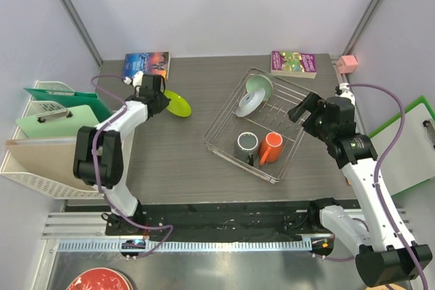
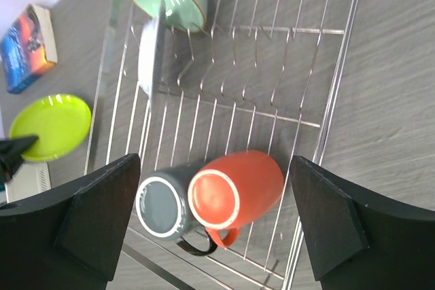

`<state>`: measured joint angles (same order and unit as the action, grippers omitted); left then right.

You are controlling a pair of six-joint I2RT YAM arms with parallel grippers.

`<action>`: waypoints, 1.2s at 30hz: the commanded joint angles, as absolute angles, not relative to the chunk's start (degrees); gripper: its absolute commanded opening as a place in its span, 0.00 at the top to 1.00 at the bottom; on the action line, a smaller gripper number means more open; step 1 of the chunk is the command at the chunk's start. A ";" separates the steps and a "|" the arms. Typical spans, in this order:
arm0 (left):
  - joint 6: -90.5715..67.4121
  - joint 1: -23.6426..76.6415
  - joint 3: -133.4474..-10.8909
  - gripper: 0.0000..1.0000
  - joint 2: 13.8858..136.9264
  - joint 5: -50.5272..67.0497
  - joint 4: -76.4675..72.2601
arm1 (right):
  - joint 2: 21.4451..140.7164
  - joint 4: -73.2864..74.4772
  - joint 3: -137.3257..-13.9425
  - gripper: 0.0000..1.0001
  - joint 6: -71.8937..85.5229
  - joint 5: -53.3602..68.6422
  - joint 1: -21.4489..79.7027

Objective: Unload the mixed dishes from the dish rack
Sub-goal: Place the plate at the center of the board.

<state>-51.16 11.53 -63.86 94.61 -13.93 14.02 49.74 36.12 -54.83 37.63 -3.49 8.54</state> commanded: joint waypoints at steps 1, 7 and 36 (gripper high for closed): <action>-47.55 10.99 -73.02 1.00 100.09 -13.18 13.00 | 49.31 33.66 -53.26 0.04 37.27 -0.88 8.96; -46.32 10.02 -81.28 1.00 109.50 -13.62 22.66 | 49.74 31.91 -51.16 0.05 36.65 -1.41 9.14; -45.00 9.67 -72.16 0.30 97.07 -14.68 33.14 | 50.62 31.55 -49.92 0.05 35.77 0.26 9.14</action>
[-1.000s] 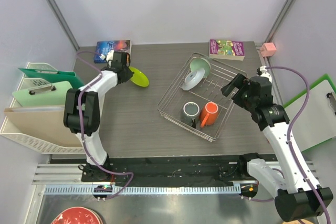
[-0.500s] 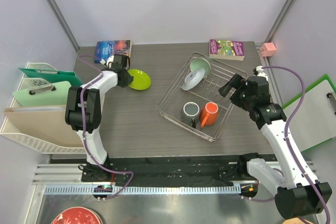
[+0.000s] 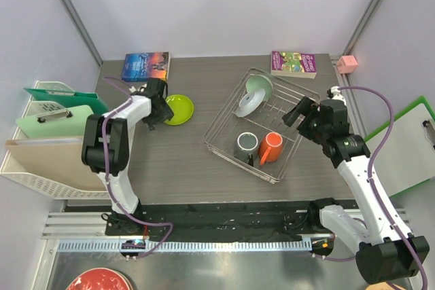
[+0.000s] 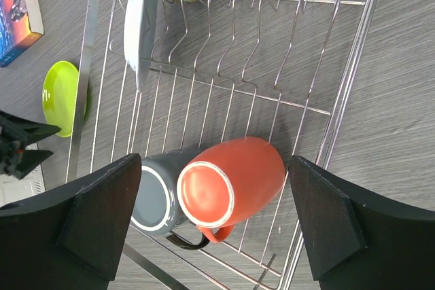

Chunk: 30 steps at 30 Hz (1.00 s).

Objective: Unload the mixed dishes from the dish rack
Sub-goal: Place the plate at the center of the board, then pick up the plate from the dish rack.

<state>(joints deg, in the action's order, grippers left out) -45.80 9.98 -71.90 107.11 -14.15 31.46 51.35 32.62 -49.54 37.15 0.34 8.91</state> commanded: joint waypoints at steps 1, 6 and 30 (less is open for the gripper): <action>-45.26 9.67 -71.90 0.29 95.29 -13.37 32.87 | 50.71 31.38 -50.01 0.05 35.68 0.26 9.23; -47.11 9.84 -68.83 0.23 83.43 -8.54 30.34 | 53.43 30.24 -51.24 0.06 36.21 0.26 9.32; -46.76 19.25 -39.56 0.31 39.38 -3.25 23.73 | 84.02 0.80 -58.27 0.40 52.73 4.49 17.22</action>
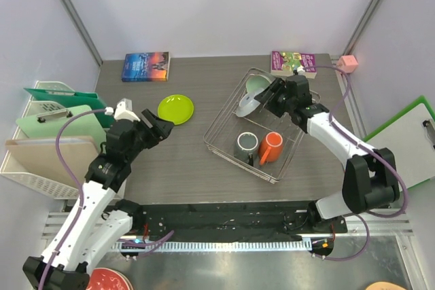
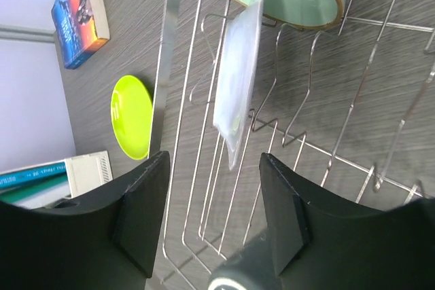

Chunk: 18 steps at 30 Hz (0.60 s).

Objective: Unload the mixed dishes from the dish rack
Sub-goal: Pick up the plate from the dish rack.

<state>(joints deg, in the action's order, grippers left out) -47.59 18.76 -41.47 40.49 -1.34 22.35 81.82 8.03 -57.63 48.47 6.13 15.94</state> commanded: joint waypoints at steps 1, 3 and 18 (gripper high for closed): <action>-46.76 19.34 -39.20 0.31 39.20 -3.43 23.64 | 84.63 0.27 -58.18 0.41 52.91 4.22 17.57; -46.76 19.60 -38.67 0.31 38.76 -3.95 23.64 | 86.03 -2.10 -58.18 0.41 53.26 3.52 18.10; -47.11 20.57 -37.35 0.31 38.85 -4.13 22.67 | 94.48 -6.41 -59.50 0.51 54.93 0.70 18.90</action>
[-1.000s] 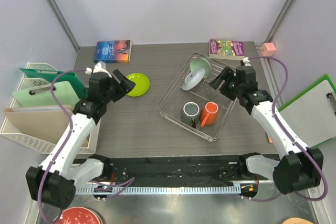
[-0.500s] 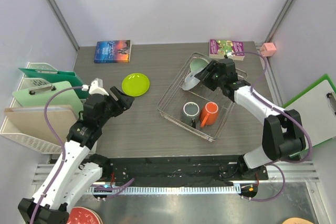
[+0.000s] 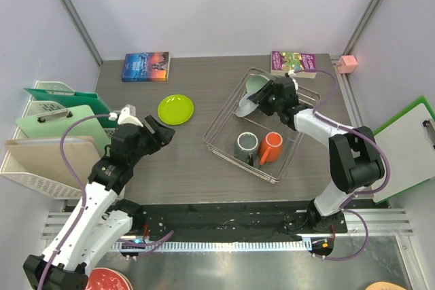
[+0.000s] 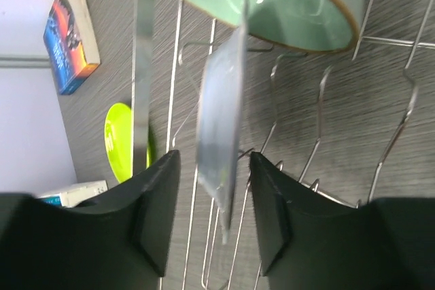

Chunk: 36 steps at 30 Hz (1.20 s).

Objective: Unload the mixed dishes from the dish rack
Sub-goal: Pick up the plate from the dish rack.

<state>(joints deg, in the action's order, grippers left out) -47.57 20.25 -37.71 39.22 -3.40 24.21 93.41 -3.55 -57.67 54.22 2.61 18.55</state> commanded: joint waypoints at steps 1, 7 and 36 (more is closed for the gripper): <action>-47.11 20.57 -37.35 0.30 38.76 -4.39 22.76 | 94.57 -6.85 -59.15 0.60 55.02 0.70 18.90; -47.20 20.65 -37.27 0.30 39.02 -4.66 22.94 | 94.83 -7.03 -59.24 0.83 54.32 0.53 19.16; -47.81 20.65 -37.27 0.30 39.11 -5.98 23.20 | 82.80 -1.24 -66.97 0.99 47.02 8.09 19.25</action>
<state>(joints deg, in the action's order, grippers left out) -47.64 20.56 -37.56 39.35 -4.97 24.25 87.92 1.02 -62.19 48.77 6.52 19.14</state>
